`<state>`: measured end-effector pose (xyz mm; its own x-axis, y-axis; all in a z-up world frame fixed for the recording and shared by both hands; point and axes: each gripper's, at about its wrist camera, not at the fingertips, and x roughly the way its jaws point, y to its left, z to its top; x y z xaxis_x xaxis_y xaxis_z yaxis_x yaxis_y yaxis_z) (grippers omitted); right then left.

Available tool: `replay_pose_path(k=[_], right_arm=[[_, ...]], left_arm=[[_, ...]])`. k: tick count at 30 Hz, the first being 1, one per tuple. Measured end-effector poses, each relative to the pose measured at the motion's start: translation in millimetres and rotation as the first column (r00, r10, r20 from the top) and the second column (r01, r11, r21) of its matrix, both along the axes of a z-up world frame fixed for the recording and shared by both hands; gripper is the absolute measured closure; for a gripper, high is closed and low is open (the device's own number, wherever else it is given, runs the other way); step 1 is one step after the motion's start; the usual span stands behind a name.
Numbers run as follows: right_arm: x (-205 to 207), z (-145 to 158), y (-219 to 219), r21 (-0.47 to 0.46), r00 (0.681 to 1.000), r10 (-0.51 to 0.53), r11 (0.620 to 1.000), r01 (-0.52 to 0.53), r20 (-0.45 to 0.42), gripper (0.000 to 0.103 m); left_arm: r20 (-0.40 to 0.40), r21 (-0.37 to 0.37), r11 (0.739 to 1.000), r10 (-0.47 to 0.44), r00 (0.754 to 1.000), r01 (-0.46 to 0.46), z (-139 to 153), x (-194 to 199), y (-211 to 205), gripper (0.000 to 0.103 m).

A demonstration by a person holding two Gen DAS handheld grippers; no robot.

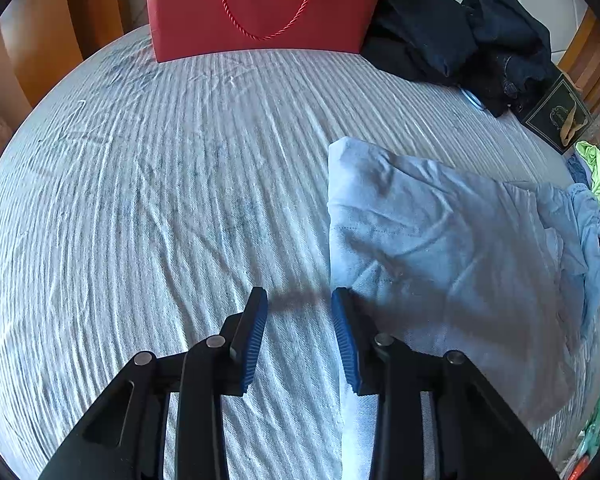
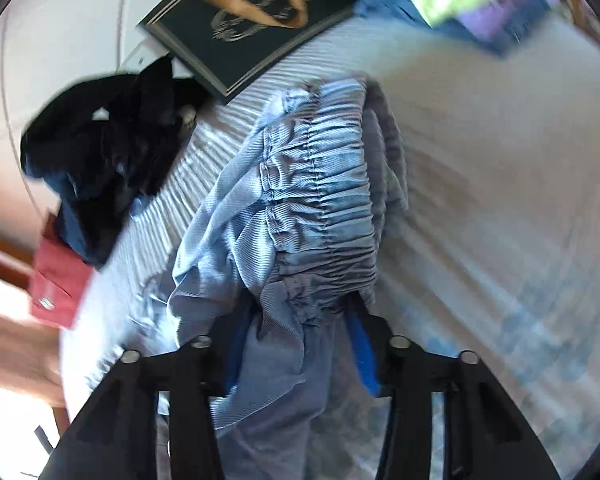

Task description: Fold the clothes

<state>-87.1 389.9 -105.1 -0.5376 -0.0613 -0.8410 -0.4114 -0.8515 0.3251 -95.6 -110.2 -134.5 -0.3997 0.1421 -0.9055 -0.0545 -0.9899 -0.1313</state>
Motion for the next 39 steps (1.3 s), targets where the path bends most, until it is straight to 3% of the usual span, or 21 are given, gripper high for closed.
replay_pose_path(k=[3,6,8,10,13,17,19,21,28,35,39], right_arm=[[-7.0,13.8,-21.1,0.203,0.993,0.114,0.972,-0.12,0.038,0.079],[-2.1,27.4,-39.9,0.399,0.977,0.204,0.892,-0.213,0.064,0.087],[3.2,30.3,-48.5,0.451,0.959,0.272,0.847,-0.281,0.086,0.087],[8.6,25.3,-45.2,0.391,0.944,0.316,0.86,-0.327,0.093,0.087],[15.2,8.7,-17.4,0.201,0.966,0.253,0.945,-0.257,0.045,0.087],[20.5,2.5,8.4,-0.008,0.986,0.163,0.986,-0.164,-0.03,0.082],[22.3,1.1,17.7,-0.092,0.992,0.116,0.988,-0.121,-0.05,0.053],[24.5,-3.7,26.3,-0.156,0.997,0.058,0.986,-0.065,-0.048,0.037],[32.7,-17.5,43.6,-0.359,0.994,-0.091,0.931,0.064,-0.06,0.034],[45.7,-16.0,37.8,-0.431,0.983,-0.171,0.893,0.129,-0.059,0.034],[54.3,-28.5,37.1,-0.516,0.965,-0.258,0.834,0.196,-0.051,0.033]], left_arm=[[-0.002,0.003,1.0,0.0,1.0,0.0,-0.3,0.7,-0.1,0.069],[-0.003,0.002,1.0,-0.002,1.0,0.002,-0.3,0.9,1.0,0.069],[-0.003,0.002,1.0,-0.005,1.0,0.005,0.6,0.9,2.5,0.069],[-0.006,0.0,1.0,-0.009,1.0,0.009,2.1,1.4,4.6,0.069],[-0.007,-0.005,1.0,-0.009,1.0,0.009,3.3,2.0,7.4,0.069],[-0.006,-0.009,1.0,-0.009,1.0,0.009,4.4,4.7,8.2,0.069],[-0.007,-0.007,1.0,-0.006,1.0,0.006,3.9,7.5,7.9,0.069],[-0.006,-0.004,1.0,-0.002,1.0,0.002,3.2,9.9,7.4,0.069],[0.005,0.0,1.0,0.002,1.0,-0.002,-1.4,16.0,4.9,0.069],[0.008,0.008,1.0,-0.008,1.0,0.008,1.2,12.0,7.2,0.069],[0.009,0.009,1.0,-0.019,1.0,0.019,3.5,10.0,7.5,0.069]])
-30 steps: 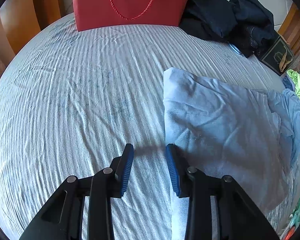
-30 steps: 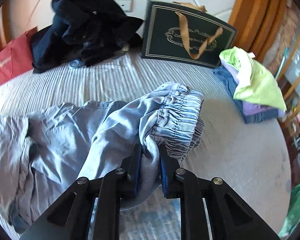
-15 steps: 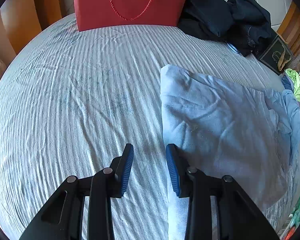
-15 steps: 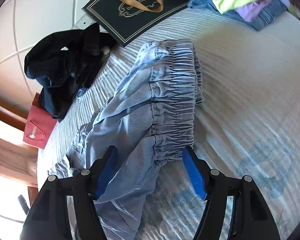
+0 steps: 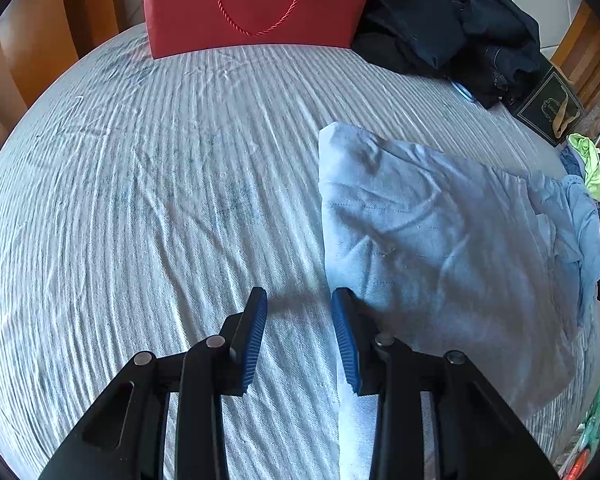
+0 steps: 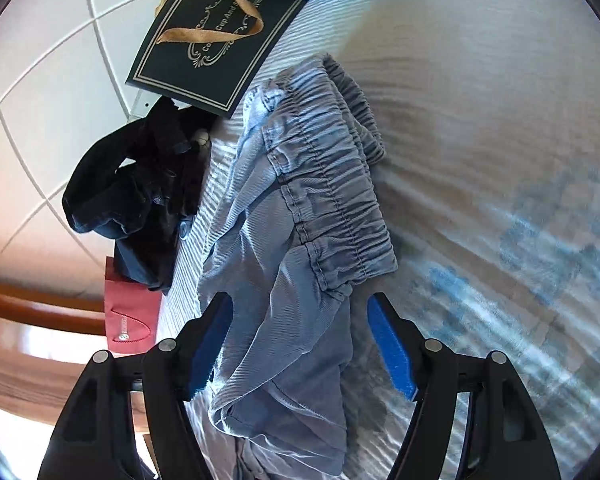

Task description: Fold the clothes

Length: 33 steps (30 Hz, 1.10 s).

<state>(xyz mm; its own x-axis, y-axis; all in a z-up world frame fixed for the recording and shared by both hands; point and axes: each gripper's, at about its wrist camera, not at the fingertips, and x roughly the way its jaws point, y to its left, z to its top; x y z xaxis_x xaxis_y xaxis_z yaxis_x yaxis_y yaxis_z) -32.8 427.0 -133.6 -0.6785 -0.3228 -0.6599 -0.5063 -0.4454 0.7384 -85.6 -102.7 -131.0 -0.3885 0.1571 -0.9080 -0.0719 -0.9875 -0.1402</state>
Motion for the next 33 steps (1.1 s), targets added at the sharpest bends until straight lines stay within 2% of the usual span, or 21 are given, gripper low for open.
replay_pose_path(k=[5,9,11,13,14,16,18,20,22,23,25,28,29,30,31,33], right_arm=[[4.2,-13.7,2.2,-0.04,0.988,-0.142,0.989,0.14,-0.062,0.032],[-7.2,-14.3,3.5,-0.01,0.97,-0.21,0.978,0.211,-0.124,0.03],[-16.4,-16.6,5.7,-0.016,0.972,-0.198,0.98,0.197,-0.127,0.037],[-25.6,-20.2,9.3,-0.031,0.984,-0.139,0.99,0.136,-0.115,0.061],[-26.0,-20.8,10.7,-0.042,0.984,-0.127,0.992,0.123,-0.122,0.066],[-22.8,-20.9,12.9,-0.067,0.981,-0.126,0.991,0.117,-0.149,0.074],[-16.1,-9.6,13.5,-0.088,0.965,-0.13,0.99,0.112,-0.23,0.074],[-16.0,8.6,7.4,-0.098,0.947,-0.064,0.995,0.034,-0.316,0.076],[-22.8,35.6,-13.7,-0.039,0.92,0.088,0.993,-0.111,-0.382,0.076],[-26.3,49.5,-30.3,0.009,0.897,0.184,0.98,-0.197,-0.402,0.076],[-31.9,67.9,-73.1,0.076,0.832,0.381,0.92,-0.384,-0.403,0.077],[-34.8,73.9,-137.4,0.179,0.743,0.605,0.795,-0.579,-0.286,0.077],[-32.9,74.4,-141.9,0.197,0.741,0.622,0.783,-0.591,-0.251,0.077],[-29.5,74.4,-138.3,0.209,0.757,0.615,0.788,-0.579,-0.222,0.075],[-26.1,74.4,-134.8,0.222,0.771,0.606,0.793,-0.568,-0.194,0.066],[-19.3,74.5,-127.8,0.248,0.799,0.586,0.801,-0.546,-0.136,0.056]], left_arm=[[0.007,0.007,1.0,-0.008,1.0,0.008,1.6,0.3,-3.4,0.069],[0.006,0.021,1.0,-0.024,1.0,0.024,5.8,4.2,3.3,0.069],[0.005,0.013,0.999,-0.03,1.0,0.03,6.2,5.3,10.1,0.069],[0.01,0.002,0.999,-0.036,0.999,0.035,4.4,5.8,17.1,0.069],[0.014,-0.001,0.999,-0.035,0.999,0.035,2.4,5.6,19.4,0.07],[0.016,0.001,1.0,-0.028,0.999,0.028,1.0,5.1,21.0,0.07],[0.012,0.005,1.0,-0.018,1.0,0.018,4.0,4.8,18.0,0.069],[-0.016,-0.016,1.0,-0.021,1.0,0.021,15.1,6.9,13.8,0.069],[-0.049,-0.04,0.999,-0.026,0.998,0.024,27.2,9.4,9.5,0.069],[-0.065,-0.037,0.999,-0.026,0.998,0.024,34.0,11.3,7.2,0.069],[-0.099,-0.016,1.0,-0.027,0.995,0.025,48.2,13.9,3.6,0.069],[-0.141,0.007,0.997,-0.072,0.987,0.074,65.8,16.0,13.1,0.069],[-0.152,0.011,0.995,-0.094,0.984,0.097,70.4,17.3,18.5,0.06],[-0.163,0.012,0.993,-0.112,0.98,0.115,73.8,16.1,26.7,0.052],[-0.174,0.015,0.991,-0.132,0.976,0.136,76.1,15.7,34.9,0.04],[-0.183,0.014,0.984,-0.17,0.968,0.175,77.4,17.9,50.0,0.039]])
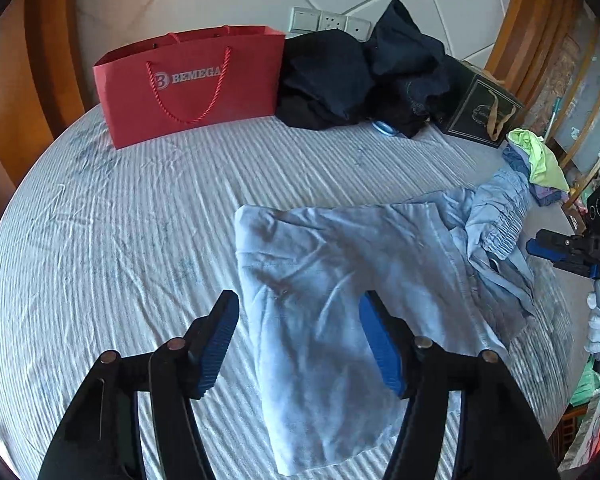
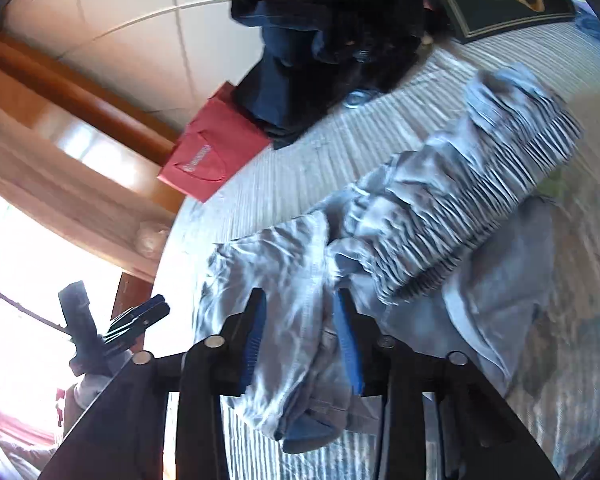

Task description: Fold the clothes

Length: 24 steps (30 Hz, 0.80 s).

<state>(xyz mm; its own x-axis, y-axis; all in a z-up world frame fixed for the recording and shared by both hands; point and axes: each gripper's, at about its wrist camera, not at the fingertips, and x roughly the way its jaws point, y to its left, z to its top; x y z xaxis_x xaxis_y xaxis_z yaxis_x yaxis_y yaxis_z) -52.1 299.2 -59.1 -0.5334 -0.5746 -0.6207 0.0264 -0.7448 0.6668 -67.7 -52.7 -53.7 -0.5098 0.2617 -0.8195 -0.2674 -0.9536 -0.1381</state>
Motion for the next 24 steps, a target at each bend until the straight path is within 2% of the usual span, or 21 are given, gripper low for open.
replay_pose_path(k=[3,5,7,9,13,16,19,24], right_arm=[[15.3,8.8,24.8,0.12,0.999,-0.043,0.992,0.041,0.014,0.053],[17.5,15.2,51.8,0.207,0.997,-0.068,0.976,0.062,0.023,0.043],[13.6,13.4,81.0,0.262,0.997,-0.074,0.963,0.062,0.034,0.019],[4.2,11.0,103.8,0.304,0.998,-0.046,0.952,0.034,0.033,0.014],[-18.6,1.9,139.5,0.355,0.996,0.082,0.931,-0.084,0.02,0.014],[-46.9,-7.3,157.7,0.389,0.974,0.227,0.895,-0.218,0.023,0.023],[-72.2,-11.4,171.4,0.422,0.929,0.368,0.835,-0.352,0.046,0.023],[-94.3,-6.6,173.7,0.478,0.828,0.556,0.711,-0.516,0.067,0.023]], left_arm=[[0.007,0.009,1.0,-0.029,1.0,0.029,-2.5,5.9,21.0,0.039],[0.014,0.008,1.0,-0.028,0.999,0.028,-4.7,11.5,35.9,0.039],[0.03,0.01,1.0,-0.029,0.999,0.028,-7.1,17.4,53.7,0.039],[0.026,-0.004,1.0,-0.028,0.999,0.028,-7.1,23.5,77.8,0.039],[-0.005,-0.01,1.0,0.022,1.0,-0.022,-4.3,31.6,134.5,0.039],[-0.012,-0.019,0.996,0.091,0.996,-0.091,-5.7,33.4,182.3,0.039],[-0.007,-0.036,0.986,0.161,0.987,-0.161,-8.7,33.4,227.8,0.039],[-0.005,-0.105,0.969,0.224,0.975,-0.223,-15.8,24.4,290.7,0.038]])
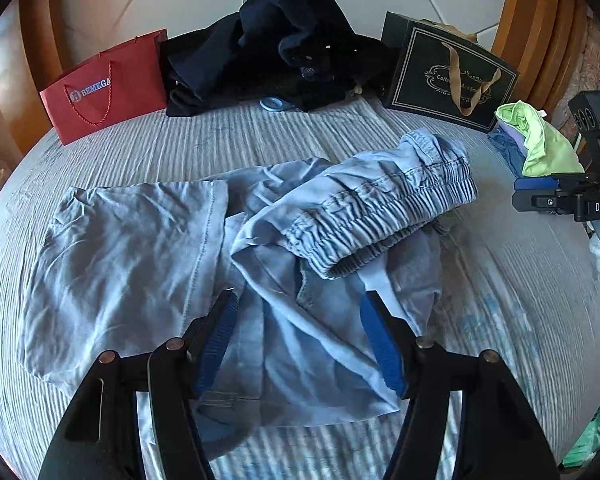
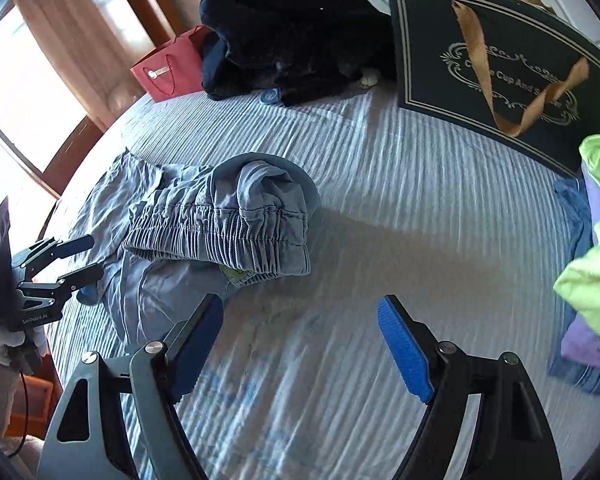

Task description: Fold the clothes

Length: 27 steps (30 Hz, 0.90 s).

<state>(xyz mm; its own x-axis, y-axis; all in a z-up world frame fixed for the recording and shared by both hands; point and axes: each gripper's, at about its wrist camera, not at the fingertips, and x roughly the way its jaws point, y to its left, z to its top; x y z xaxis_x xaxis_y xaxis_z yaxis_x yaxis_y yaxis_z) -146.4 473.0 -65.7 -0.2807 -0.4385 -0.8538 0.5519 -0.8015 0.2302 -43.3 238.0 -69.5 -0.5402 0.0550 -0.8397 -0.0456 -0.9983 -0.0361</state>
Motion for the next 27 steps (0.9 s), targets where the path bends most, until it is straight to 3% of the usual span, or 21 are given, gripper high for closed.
replay_pose_path(k=[7,12,17,19,21,22,23,24,25,27], right_arm=[[-22.7,-11.1,-13.1,0.02,0.985,0.173,0.985,-0.173,0.002,0.023],[-28.1,-30.6,-30.1,0.048,0.962,0.271,0.961,-0.271,0.019,0.023],[-35.3,-47.9,-48.9,0.044,0.946,0.322,0.945,-0.323,0.029,0.036],[-37.8,-51.9,-53.5,0.019,0.944,0.327,0.945,-0.328,0.033,0.057],[-41.4,-53.4,-55.5,-0.006,0.948,0.316,0.949,-0.316,0.043,0.061],[-43.7,-53.9,-55.8,-0.018,0.95,0.307,0.952,-0.307,0.054,0.069],[-45.5,-52.0,-54.0,-0.039,0.953,0.297,0.955,-0.295,0.06,0.069],[-45.7,-46.3,-50.5,-0.065,0.956,0.288,0.956,-0.285,0.055,0.071],[-45.3,-39.2,-46.7,-0.09,0.959,0.28,0.957,-0.276,0.045,0.09],[-44.8,-18.8,-37.1,-0.16,0.965,0.26,0.954,-0.254,0.023,0.092]], left_arm=[[0.028,-0.063,0.992,0.113,0.993,-0.111,-18.1,-29.0,30.4,0.038],[0.02,-0.101,0.987,0.13,0.991,-0.127,-26.1,-40.3,36.1,0.037],[0.04,-0.127,0.985,0.127,0.991,-0.121,-41.0,-51.2,40.7,0.035],[0.031,-0.137,0.984,0.122,0.992,-0.116,-44.2,-52.1,41.6,0.034],[0.013,-0.11,0.989,0.098,0.995,-0.096,-43.2,-52.6,41.5,0.046],[0.003,-0.094,0.992,0.085,0.996,-0.084,-42.3,-52.8,41.4,0.075],[-0.008,-0.083,0.993,0.086,0.996,-0.086,-39.6,-52.3,41.6,0.086],[-0.024,-0.082,0.993,0.087,0.996,-0.089,-34.7,-50.6,42.3,0.087],[-0.044,-0.08,0.993,0.088,0.995,-0.091,-27.0,-45.7,41.6,0.089],[-0.085,-0.073,0.992,0.093,0.992,-0.099,-9.6,-33.6,38.7,0.089]])
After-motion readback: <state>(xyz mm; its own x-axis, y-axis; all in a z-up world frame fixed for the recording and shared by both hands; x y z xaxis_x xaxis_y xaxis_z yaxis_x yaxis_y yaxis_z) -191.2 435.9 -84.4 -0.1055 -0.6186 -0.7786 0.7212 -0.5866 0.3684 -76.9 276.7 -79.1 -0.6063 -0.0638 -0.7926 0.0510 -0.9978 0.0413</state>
